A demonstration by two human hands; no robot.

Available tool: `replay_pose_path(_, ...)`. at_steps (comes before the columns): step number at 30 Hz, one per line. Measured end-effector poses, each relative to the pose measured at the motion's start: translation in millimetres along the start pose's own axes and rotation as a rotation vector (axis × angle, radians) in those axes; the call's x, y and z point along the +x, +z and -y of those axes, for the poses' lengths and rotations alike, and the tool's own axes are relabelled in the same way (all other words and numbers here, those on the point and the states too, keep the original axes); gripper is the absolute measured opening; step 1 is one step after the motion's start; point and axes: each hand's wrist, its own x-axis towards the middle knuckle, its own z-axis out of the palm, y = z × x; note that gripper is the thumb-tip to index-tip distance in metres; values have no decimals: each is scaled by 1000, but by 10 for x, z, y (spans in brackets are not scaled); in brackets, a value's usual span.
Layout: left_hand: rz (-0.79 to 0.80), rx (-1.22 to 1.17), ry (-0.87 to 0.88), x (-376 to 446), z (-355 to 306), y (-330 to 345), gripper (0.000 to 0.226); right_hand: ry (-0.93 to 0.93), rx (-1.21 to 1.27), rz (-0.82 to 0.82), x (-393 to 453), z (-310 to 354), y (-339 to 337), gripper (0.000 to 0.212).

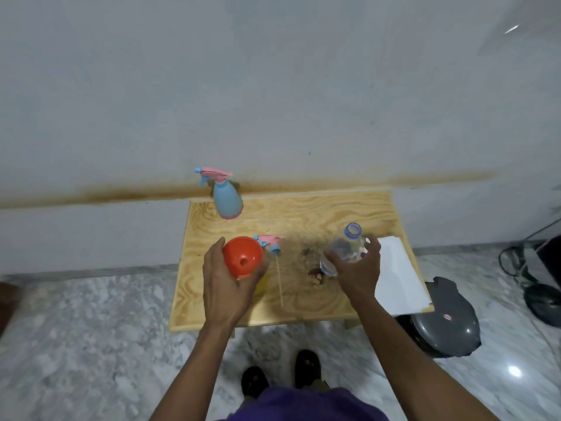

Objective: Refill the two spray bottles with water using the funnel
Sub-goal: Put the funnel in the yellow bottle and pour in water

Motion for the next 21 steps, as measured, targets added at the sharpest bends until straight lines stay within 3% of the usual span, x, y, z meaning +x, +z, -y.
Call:
replay_pose_path(5, -70, 61, -10, -28, 3, 119, 94, -104, 9, 103, 134, -105, 7, 79)
replay_pose_path(14, -144, 37, -81, 33, 95, 101, 97, -277, -7, 195, 188, -40, -72, 74)
replay_pose_path(21, -118, -20, -100, 71, 132, 55, 98, -569, 66, 234, 30, 459, -38, 77)
